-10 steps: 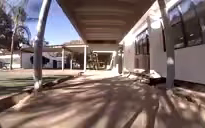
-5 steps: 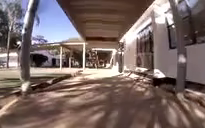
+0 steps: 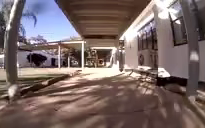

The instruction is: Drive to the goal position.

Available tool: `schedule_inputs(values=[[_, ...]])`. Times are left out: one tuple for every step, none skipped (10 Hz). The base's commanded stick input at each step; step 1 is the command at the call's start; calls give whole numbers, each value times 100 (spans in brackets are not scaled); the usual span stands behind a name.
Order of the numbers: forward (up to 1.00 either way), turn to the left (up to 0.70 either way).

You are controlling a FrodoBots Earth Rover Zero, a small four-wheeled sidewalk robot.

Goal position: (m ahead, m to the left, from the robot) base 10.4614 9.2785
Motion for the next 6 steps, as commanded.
schedule_inputs(values=[[70,0],[70,0],[70,0],[70,0],[70,0],[70,0]])
